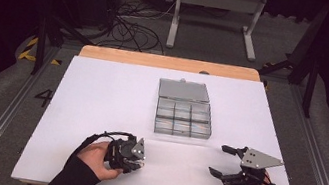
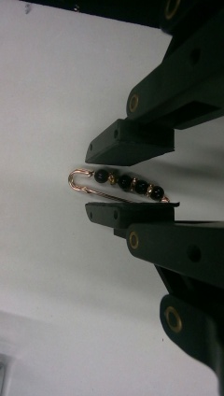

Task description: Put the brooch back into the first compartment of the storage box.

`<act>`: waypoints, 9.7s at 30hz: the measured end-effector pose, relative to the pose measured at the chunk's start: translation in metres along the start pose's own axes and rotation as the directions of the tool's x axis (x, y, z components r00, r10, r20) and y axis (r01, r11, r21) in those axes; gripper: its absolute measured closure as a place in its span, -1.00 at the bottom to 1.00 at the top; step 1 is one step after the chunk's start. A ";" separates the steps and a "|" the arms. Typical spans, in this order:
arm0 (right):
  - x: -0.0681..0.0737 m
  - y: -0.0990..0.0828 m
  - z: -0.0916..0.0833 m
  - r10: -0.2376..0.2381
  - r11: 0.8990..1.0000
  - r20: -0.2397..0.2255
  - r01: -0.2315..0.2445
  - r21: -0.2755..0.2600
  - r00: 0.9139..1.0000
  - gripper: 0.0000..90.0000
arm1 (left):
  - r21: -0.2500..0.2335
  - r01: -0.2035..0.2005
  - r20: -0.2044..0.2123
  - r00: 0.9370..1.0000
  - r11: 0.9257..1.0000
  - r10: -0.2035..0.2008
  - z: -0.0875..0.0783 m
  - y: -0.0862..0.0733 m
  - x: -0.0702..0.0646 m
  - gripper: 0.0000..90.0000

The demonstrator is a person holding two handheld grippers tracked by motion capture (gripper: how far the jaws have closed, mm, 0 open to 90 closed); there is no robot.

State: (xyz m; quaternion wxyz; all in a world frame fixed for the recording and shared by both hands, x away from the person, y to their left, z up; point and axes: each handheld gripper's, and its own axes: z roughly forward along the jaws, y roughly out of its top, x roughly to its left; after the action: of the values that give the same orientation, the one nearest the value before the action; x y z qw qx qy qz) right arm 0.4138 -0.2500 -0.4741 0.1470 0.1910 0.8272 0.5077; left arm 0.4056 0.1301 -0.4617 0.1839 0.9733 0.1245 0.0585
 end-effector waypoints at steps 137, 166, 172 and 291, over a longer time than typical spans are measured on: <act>-0.001 -0.001 -0.001 0.014 1.000 -0.018 -0.014 -0.012 1.000 -0.66 | -0.572 0.336 0.113 0.936 0.748 -0.334 -0.065 0.037 0.086 0.84; -0.001 -0.001 -0.002 0.011 1.000 -0.019 -0.012 -0.017 1.000 -0.66 | -0.598 0.329 -0.014 0.907 0.731 -0.421 -0.031 0.056 0.105 0.84; -0.001 -0.001 -0.003 0.014 1.000 -0.021 -0.014 -0.020 1.000 -0.66 | -0.593 0.343 -0.021 0.898 0.729 -0.440 -0.022 0.056 0.112 0.84; -0.002 -0.002 -0.002 0.018 1.000 -0.039 -0.019 -0.019 0.999 -0.67 | -0.656 0.266 -0.013 0.932 0.707 -0.363 -0.061 0.043 0.064 -0.15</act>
State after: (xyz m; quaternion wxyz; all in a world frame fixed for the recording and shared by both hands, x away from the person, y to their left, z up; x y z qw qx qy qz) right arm 0.4140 -0.2531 -0.4748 0.1283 0.1872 0.8230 0.5207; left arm 0.4670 0.1295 -0.3853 0.5043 0.8080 0.2739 0.1339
